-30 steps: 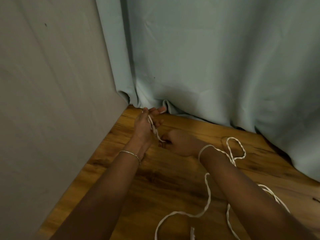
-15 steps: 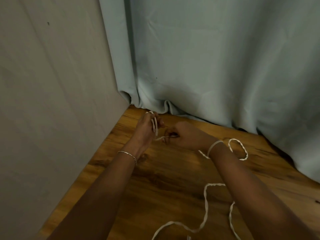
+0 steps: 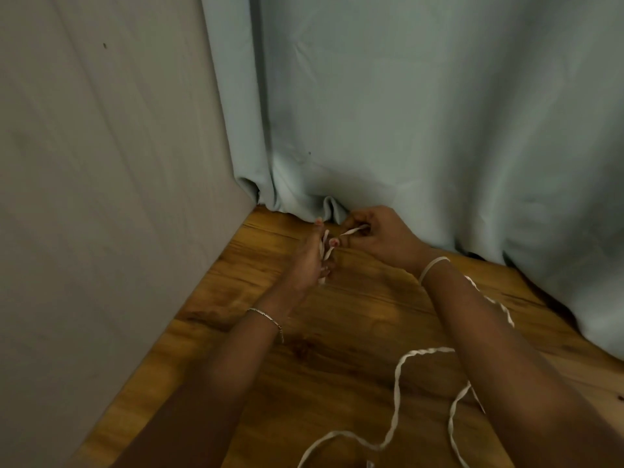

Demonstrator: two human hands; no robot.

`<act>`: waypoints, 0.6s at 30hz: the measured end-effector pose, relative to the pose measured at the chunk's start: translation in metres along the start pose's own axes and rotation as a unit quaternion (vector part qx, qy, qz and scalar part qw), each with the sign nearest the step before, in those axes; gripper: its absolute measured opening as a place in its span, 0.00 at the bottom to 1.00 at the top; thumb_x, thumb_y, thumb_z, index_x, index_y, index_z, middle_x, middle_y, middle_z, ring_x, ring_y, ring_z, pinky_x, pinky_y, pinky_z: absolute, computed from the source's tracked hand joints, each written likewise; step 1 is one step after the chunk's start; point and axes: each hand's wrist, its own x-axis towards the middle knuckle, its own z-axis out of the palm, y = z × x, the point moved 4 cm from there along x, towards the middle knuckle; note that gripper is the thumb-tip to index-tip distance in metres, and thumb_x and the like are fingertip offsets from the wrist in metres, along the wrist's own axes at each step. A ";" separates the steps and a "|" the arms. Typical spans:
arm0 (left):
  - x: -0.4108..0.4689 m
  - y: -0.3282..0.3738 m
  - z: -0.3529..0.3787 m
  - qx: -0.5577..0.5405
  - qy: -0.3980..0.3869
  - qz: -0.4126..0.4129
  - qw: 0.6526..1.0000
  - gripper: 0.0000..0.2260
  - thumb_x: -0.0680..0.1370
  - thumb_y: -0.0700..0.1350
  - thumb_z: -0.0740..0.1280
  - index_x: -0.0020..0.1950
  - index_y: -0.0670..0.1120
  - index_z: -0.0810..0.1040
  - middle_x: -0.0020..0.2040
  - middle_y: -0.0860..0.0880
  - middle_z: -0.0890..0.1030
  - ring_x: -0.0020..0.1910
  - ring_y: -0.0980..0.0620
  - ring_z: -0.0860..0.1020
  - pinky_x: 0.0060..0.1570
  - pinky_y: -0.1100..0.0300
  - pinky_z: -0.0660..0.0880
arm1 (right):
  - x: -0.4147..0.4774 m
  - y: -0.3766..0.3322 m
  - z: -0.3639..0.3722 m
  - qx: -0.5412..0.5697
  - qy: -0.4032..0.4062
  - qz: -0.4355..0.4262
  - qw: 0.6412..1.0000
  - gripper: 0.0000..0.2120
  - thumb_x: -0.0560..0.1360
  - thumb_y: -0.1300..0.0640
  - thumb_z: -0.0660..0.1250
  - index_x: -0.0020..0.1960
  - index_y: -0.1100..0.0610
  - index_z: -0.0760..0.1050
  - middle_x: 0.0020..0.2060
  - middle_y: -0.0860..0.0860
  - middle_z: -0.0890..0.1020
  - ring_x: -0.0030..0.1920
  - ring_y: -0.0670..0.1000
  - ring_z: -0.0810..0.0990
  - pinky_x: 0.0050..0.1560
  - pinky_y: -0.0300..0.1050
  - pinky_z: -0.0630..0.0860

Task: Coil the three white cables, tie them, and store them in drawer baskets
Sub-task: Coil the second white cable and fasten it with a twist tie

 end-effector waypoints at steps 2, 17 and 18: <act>-0.002 0.002 0.001 0.032 0.010 0.020 0.999 0.20 0.83 0.56 0.48 0.38 0.48 0.69 0.29 0.50 0.67 0.21 0.59 0.63 0.23 0.66 0.61 | 0.002 0.001 0.001 0.026 0.000 0.003 1.000 0.04 0.70 0.58 0.75 0.42 0.54 0.80 0.35 0.43 0.81 0.35 0.36 0.78 0.39 0.29 0.72; -0.012 0.016 0.017 -0.073 -0.112 0.030 0.991 0.22 0.82 0.57 0.50 0.37 0.46 0.71 0.23 0.52 0.61 0.22 0.56 0.57 0.29 0.59 0.61 | -0.003 0.023 0.017 0.350 0.099 0.095 0.927 0.04 0.74 0.58 0.69 0.41 0.57 0.77 0.30 0.47 0.80 0.31 0.44 0.75 0.35 0.38 0.70; -0.012 0.017 0.018 -0.089 -0.107 0.036 0.990 0.20 0.82 0.56 0.51 0.37 0.47 0.70 0.23 0.52 0.62 0.21 0.56 0.57 0.30 0.59 0.61 | -0.007 0.027 0.024 0.384 0.093 0.109 0.912 0.04 0.75 0.57 0.68 0.43 0.57 0.77 0.33 0.50 0.81 0.33 0.47 0.77 0.36 0.40 0.71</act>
